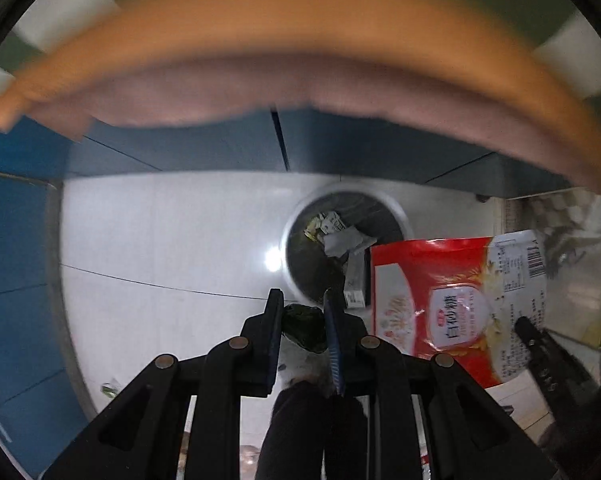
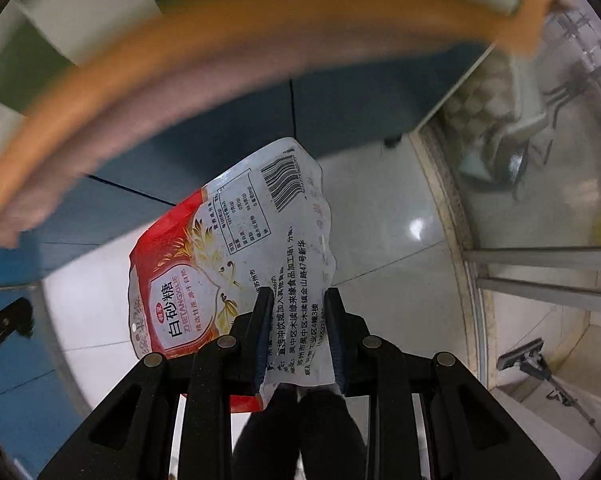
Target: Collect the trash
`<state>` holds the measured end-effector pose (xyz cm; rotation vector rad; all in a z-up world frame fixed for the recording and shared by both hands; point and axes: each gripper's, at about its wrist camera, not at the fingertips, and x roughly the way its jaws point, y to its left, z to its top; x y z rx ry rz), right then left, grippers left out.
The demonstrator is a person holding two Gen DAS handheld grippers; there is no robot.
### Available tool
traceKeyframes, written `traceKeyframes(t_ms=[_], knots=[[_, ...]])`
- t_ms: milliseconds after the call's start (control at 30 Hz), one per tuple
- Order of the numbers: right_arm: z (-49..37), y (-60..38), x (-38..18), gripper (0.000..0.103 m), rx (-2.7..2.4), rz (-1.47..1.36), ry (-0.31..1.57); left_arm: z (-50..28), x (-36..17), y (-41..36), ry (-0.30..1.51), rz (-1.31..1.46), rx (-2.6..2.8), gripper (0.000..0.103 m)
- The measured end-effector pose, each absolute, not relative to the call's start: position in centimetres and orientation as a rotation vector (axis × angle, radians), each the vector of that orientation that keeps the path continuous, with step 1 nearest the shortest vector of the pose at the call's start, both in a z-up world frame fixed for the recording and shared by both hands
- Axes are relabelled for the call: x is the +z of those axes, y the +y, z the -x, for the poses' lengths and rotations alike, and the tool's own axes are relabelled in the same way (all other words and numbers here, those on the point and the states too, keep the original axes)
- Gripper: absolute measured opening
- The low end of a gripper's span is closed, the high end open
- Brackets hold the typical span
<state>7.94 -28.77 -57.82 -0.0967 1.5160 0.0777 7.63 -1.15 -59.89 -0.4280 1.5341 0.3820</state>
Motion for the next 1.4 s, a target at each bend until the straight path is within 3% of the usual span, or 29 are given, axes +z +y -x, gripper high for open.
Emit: traceKeyframes(t_ms=[133, 267, 367, 400, 433, 500, 533, 567, 600, 667, 733, 767, 1067, 1400], knots=[[-10.0, -27.1, -68.2, 0.027, 0.017, 0.132, 1.528, -10.2, -71.0, -0.9, 1.588, 0.486, 0.341, 0.017], [-11.3, -24.2, -76.8, 0.028, 0.01, 0.2, 1.516, -11.4, -78.7, -1.2, 1.644, 0.492, 0.294, 0.019], [-11.6, -22.1, -81.6, 0.035, 0.043, 0.216, 1.583, -11.3, -82.5, -1.3, 1.687, 0.516, 0.267, 0.021], [-11.4, -21.7, -82.5, 0.042, 0.057, 0.21, 1.607, -11.1, -83.2, -1.2, 1.695, 0.535, 0.266, 0.021], [-11.2, -21.5, -83.2, 0.044, 0.082, 0.184, 1.641, -10.9, -83.5, -1.0, 1.697, 0.541, 0.271, 0.023], [-10.8, -21.5, -83.1, 0.053, 0.136, 0.112, 1.649, -10.4, -83.7, -0.7, 1.687, 0.542, 0.285, 0.04], [-10.6, -21.5, -82.7, 0.066, 0.141, 0.114, 1.639, -10.3, -83.4, -0.6, 1.676, 0.546, 0.292, 0.065], [-10.4, -21.7, -82.2, 0.072, 0.151, 0.106, 1.628, -9.8, -83.2, -0.4, 1.662, 0.543, 0.302, 0.087], [-10.3, -21.9, -81.6, 0.08, 0.158, 0.106, 1.617, -9.6, -82.8, -0.3, 1.652, 0.542, 0.305, 0.093], [-10.1, -22.2, -80.6, 0.084, 0.163, 0.112, 1.604, -9.4, -82.0, -0.3, 1.639, 0.537, 0.311, 0.095], [-9.9, -22.6, -79.4, 0.1, 0.179, 0.111, 1.591, -9.1, -80.8, -0.4, 1.629, 0.504, 0.321, 0.095], [-10.1, -22.7, -79.1, 0.103, 0.187, 0.116, 1.587, -9.1, -80.3, -0.4, 1.621, 0.494, 0.325, 0.095], [-9.3, -23.2, -73.1, 0.103, 0.257, 0.188, 1.531, -5.9, -70.9, -1.4, 1.546, 0.432, 0.371, 0.095], [-6.0, -25.5, -56.4, 0.103, 0.33, 0.246, 1.425, -0.8, -53.8, -4.0, 1.437, 0.393, 0.401, 0.095]])
